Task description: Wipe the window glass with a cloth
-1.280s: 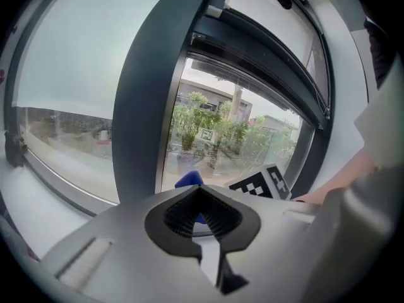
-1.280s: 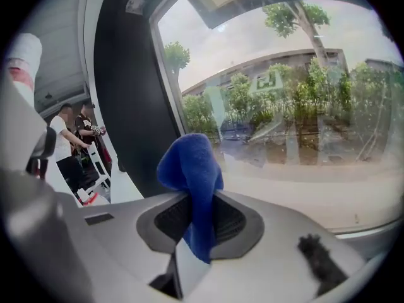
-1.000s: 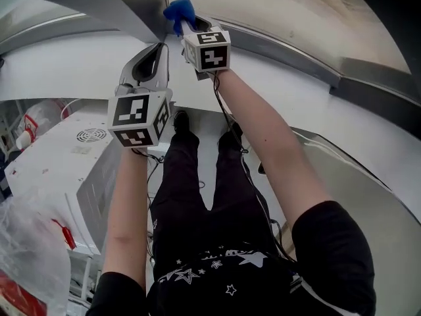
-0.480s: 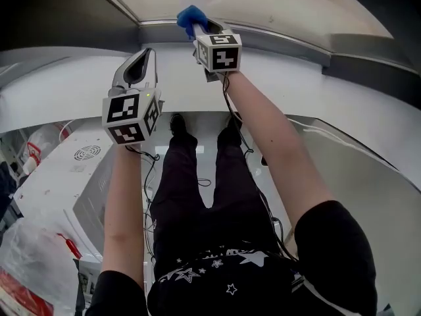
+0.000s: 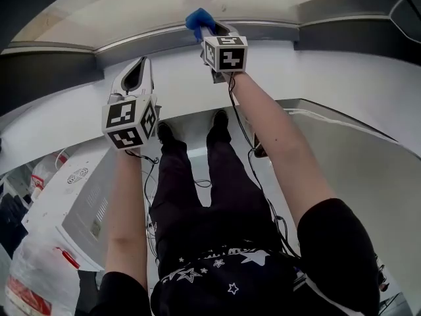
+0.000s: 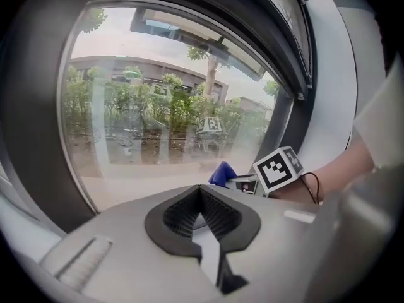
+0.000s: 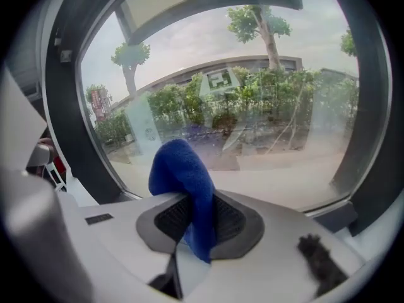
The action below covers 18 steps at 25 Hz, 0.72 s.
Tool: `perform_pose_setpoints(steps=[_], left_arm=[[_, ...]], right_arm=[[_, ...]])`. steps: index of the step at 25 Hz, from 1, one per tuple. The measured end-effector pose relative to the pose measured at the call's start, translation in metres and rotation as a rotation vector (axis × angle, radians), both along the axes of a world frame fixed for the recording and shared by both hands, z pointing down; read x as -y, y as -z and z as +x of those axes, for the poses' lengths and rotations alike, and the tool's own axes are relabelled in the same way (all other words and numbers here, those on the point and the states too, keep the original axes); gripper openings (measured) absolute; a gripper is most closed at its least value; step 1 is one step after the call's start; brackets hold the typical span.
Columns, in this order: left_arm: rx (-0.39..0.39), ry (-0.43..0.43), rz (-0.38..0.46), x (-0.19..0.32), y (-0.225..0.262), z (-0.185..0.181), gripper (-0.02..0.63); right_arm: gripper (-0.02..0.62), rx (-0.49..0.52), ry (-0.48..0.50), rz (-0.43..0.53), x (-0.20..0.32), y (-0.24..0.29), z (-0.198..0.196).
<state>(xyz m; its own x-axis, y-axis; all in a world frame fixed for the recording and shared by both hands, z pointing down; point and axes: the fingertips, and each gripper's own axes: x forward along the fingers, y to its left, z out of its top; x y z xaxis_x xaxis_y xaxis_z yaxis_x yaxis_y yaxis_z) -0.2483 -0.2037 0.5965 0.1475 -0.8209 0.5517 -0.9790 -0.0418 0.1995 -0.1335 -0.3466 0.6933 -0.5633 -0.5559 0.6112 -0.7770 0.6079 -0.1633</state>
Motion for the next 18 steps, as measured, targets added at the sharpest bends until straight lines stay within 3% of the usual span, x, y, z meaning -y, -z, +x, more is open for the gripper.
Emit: perform_pose_setpoints(steps=[8,18], left_arm=[[-0.002,-0.108,-0.008,0.035,-0.003,0.109,0.008],[0.014,-0.194,-0.013,0.07,-0.008,0.203,0.008]], right_arm=[[0.074,-0.004,-0.142,0.006,0.043,-0.002,0.13],[0.074,-0.004,-0.341,-0.01,0.083,-0.015,0.271]])
